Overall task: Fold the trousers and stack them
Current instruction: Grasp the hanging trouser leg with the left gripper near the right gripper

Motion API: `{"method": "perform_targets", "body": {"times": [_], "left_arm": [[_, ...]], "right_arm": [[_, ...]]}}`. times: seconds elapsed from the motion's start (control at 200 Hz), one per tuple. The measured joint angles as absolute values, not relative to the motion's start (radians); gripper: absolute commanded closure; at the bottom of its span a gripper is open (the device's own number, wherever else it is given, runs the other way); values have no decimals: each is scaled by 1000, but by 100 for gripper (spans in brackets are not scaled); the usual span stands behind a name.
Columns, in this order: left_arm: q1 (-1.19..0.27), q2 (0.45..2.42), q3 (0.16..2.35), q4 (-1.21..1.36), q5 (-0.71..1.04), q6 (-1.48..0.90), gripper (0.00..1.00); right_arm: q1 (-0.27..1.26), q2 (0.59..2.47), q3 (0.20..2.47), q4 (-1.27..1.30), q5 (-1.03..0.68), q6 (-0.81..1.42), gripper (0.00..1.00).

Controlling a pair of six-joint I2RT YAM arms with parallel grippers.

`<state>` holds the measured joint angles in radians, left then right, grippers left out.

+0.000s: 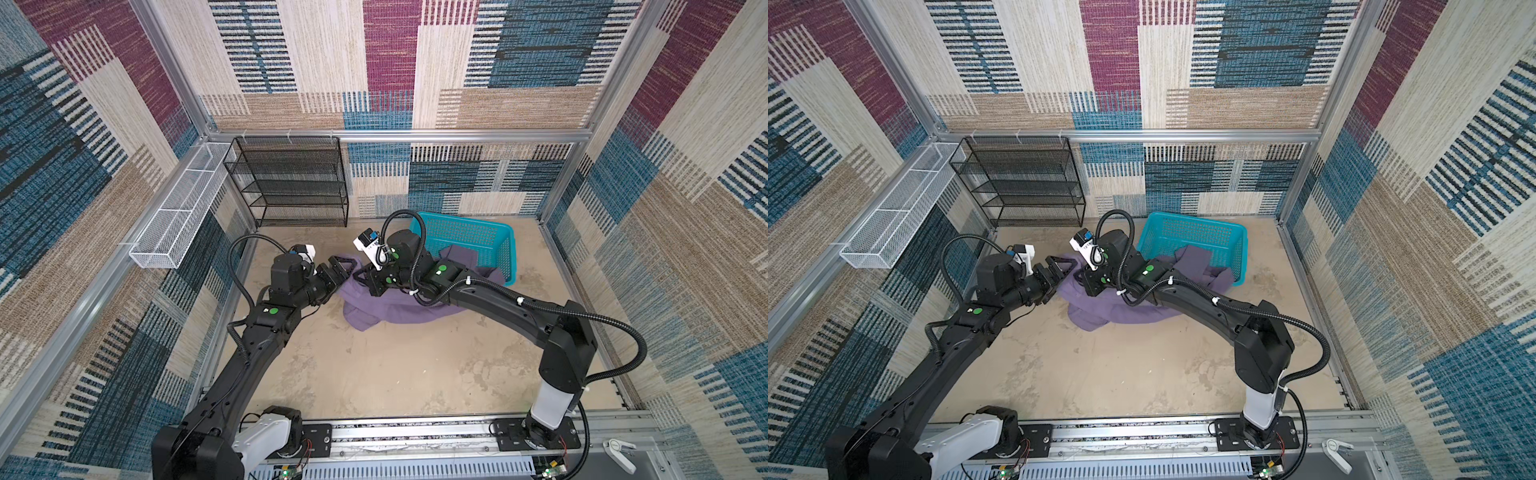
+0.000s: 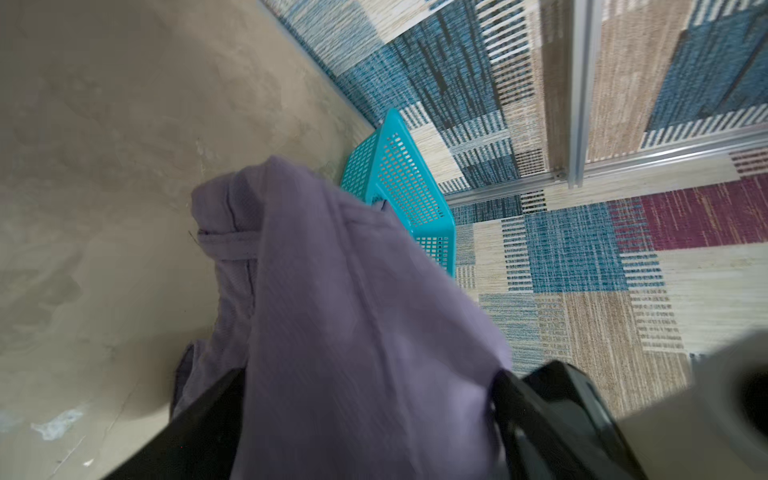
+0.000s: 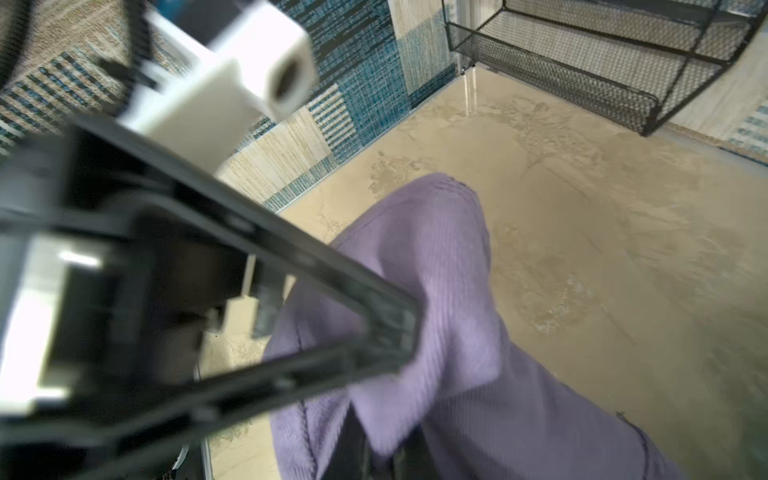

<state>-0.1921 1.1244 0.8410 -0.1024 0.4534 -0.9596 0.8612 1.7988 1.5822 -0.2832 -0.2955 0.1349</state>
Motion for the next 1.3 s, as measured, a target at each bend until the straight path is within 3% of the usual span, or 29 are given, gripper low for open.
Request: {"method": "perform_targets", "body": {"times": [0.035, 0.23, 0.391, 0.541, 0.646, 0.781, 0.942, 1.097, 1.302], "left_arm": [[-190, 1144, 829, -65, 483, -986, 37], [-189, 1229, 839, 57, 553, -1044, 100], [-186, 1238, 905, -2, 538, -1031, 100], [-190, 1237, 1018, -99, 525, -977, 100], [-180, 1233, 1099, -165, 494, -928, 100], [-165, 1222, 1188, -262, 442, -866, 100], [-152, 1222, 1312, -358, 413, -804, 100], [-151, 1261, 1475, -404, 403, -775, 100], [-151, 1289, 1615, -455, 425, -745, 100]], "right_arm": [[867, 1804, 1583, -292, -295, 137, 92], [875, 1839, 1607, -321, -268, 151, 85], [879, 1805, 1569, -270, -258, 171, 59], [884, 1703, 1508, -253, -185, 183, 49], [875, 1569, 1448, -275, -43, 189, 39], [794, 1398, 1331, -355, 123, 259, 37], [601, 1260, 1163, -454, 167, 367, 31], [551, 1301, 1147, -485, 96, 382, 26], [472, 1463, 1192, -439, -91, 411, 28]]}}
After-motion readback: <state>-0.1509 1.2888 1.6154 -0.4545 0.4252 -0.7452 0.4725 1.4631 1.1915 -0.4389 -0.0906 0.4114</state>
